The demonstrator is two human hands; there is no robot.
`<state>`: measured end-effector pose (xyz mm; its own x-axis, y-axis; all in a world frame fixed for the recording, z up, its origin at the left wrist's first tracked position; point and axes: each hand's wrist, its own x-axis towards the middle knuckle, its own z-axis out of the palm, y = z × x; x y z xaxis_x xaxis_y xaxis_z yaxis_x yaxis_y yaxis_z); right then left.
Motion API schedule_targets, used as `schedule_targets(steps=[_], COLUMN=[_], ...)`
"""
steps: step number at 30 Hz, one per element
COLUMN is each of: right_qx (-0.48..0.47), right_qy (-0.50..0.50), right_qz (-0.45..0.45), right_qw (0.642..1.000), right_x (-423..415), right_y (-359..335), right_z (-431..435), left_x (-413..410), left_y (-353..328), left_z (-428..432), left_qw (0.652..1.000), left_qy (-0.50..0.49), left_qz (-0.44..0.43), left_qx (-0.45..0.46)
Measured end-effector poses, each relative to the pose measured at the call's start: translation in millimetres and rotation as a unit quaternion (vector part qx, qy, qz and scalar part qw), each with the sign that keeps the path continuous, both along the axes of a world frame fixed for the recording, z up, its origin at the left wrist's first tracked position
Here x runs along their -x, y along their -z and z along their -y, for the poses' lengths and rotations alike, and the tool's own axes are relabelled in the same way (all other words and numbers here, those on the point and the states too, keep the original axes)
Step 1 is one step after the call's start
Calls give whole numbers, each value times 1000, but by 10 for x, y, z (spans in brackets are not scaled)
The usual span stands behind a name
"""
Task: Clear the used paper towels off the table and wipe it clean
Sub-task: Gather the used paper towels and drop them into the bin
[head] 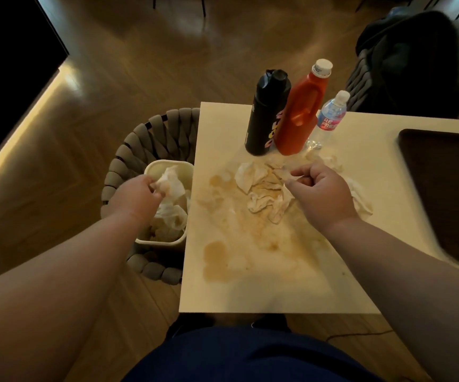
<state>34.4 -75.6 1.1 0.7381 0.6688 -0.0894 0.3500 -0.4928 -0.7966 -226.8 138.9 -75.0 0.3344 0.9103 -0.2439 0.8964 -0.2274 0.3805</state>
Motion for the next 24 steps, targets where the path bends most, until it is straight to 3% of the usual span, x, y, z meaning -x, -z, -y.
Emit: schedule_targets(steps=[3,6,12,17,24], right_qx=[-2,0,-5,-2,45], right_qy=[24,45,72,83,78], right_qz=[-12,-14,-19,-14,-7], right_qw=[1000,999,997,996,996], right_x=[-55,-143,-246,-287,-364], right_y=[50,77,119,128,259], right_z=[100,198,328,388,452], left_x=[-67,-126,-391,-826,-1421], left_y=[218,298,108,-225,-416], left_z=[-3,-32,11,250,629], left_qw=[990,991,997,990,972], left_qy=[26,35,51,128,220], left_qz=[-112,-119,-54,49,77], left_qx=[77,57,9,-19,-10])
